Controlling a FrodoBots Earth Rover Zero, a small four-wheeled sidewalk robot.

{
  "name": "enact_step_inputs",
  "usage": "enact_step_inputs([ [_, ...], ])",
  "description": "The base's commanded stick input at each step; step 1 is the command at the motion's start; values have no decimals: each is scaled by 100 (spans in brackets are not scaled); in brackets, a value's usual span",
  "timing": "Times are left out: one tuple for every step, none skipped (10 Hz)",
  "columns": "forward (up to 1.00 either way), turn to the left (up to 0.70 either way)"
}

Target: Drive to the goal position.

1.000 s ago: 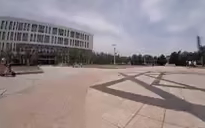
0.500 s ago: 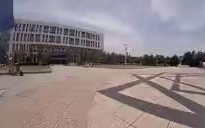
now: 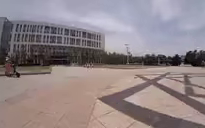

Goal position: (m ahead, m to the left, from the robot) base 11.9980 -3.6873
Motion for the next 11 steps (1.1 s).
enact_step_inputs([
  [100,0],
  [100,0],
  [100,0],
  [100,0],
  [100,0],
  [100,0],
  [100,0],
  [100,0],
  [100,0],
  [100,0],
  [100,0],
])
